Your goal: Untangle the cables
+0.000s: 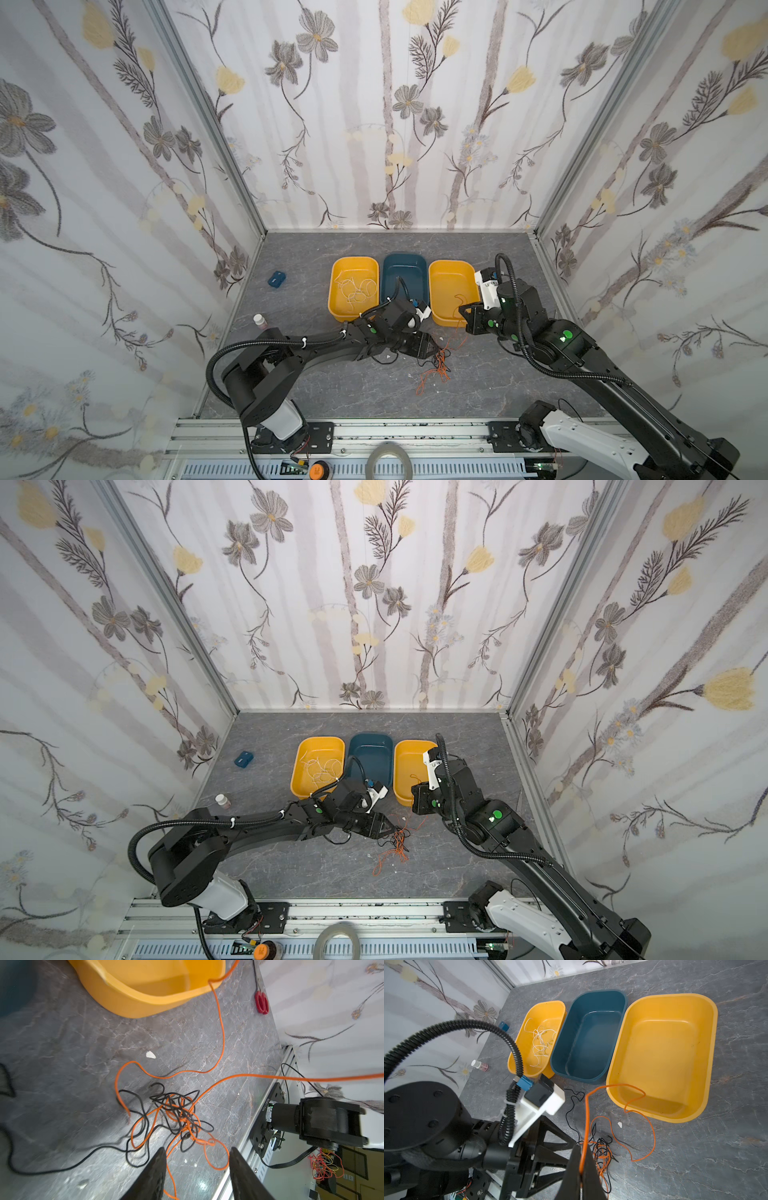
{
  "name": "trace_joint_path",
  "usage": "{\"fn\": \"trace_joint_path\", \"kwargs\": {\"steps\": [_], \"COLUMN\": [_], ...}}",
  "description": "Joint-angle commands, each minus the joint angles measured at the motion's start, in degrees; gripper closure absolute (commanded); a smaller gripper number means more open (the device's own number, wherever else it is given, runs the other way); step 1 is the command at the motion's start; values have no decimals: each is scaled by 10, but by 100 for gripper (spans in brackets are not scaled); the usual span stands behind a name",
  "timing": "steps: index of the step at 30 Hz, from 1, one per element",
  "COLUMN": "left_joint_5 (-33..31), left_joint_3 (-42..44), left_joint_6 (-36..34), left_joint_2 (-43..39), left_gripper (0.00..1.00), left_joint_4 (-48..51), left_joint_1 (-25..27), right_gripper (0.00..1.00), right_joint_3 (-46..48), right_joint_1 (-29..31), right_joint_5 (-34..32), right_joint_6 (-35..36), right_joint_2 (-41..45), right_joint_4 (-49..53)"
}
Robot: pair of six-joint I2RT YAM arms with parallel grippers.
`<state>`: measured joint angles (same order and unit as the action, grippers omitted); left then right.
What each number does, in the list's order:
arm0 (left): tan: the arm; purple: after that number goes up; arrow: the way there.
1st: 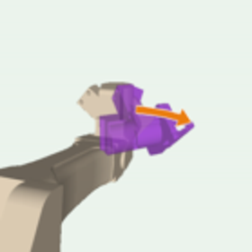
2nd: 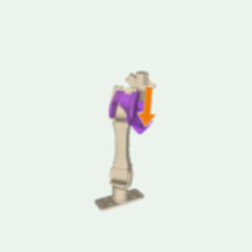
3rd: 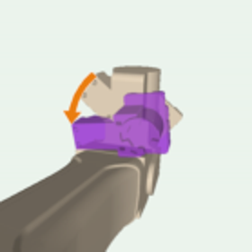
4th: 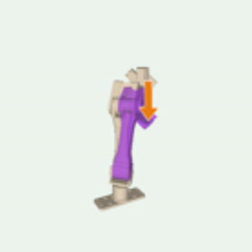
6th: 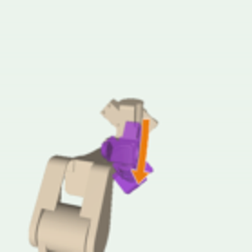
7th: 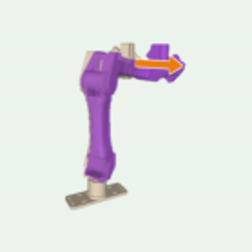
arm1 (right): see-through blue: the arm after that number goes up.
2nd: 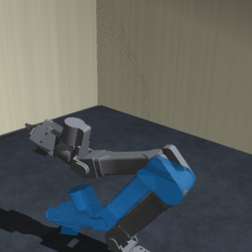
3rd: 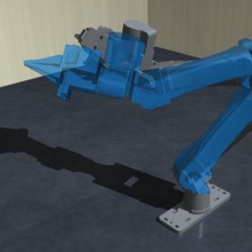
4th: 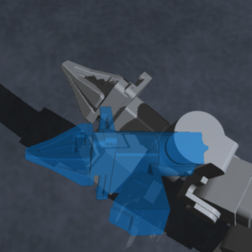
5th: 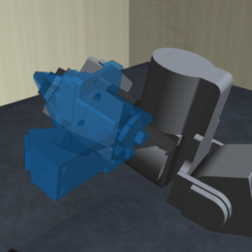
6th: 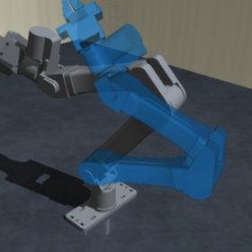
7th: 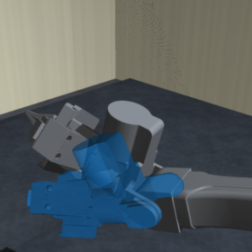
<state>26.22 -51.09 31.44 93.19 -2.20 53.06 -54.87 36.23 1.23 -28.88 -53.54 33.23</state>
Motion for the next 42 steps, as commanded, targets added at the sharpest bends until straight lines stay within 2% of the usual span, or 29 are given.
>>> {"fn": "trace_joint_path", "kwargs": {"steps": [1, 8, 11, 14, 21, 25, 28, 34, 42], "left_joint_5": [14, 14, 7, -2, -13, -8, -2, -3, -6], "left_joint_3": [-18, -46, -44, -34, 28, 72, 92, 92, 80], "left_joint_6": [-4, 2, 4, 3, 17, 39, 51, 38, 4], "left_joint_2": [35, 108, 106, 86, 24, -12, -37, -69, -89], "left_gripper": [55, 71, 86, 94, 95, 94, 93, 90, 91], "left_joint_4": [-39, -26, -20, -16, -29, -62, -85, -65, -24], "left_joint_1": [13, 22, 21, 21, 1, -20, -32, -44, -45], "right_gripper": [100, 100, 100, 100, 100, 100, 100, 100, 100], "right_joint_3": [-2, 4, 2, 0, -3, 6, 30, 61, 115], "right_joint_1": [-8, -22, -30, -47, -122, -139, -139, -139, -124], "right_joint_5": [-17, -14, -16, -31, -123, -159, -147, -138, -47], "right_joint_6": [3, 3, 7, 14, 24, 31, 29, 24, -5], "right_joint_2": [2, 22, 29, 34, 44, 44, 43, 38, 14], "right_joint_4": [1, 6, 17, 37, 115, 135, 132, 132, 136]}}
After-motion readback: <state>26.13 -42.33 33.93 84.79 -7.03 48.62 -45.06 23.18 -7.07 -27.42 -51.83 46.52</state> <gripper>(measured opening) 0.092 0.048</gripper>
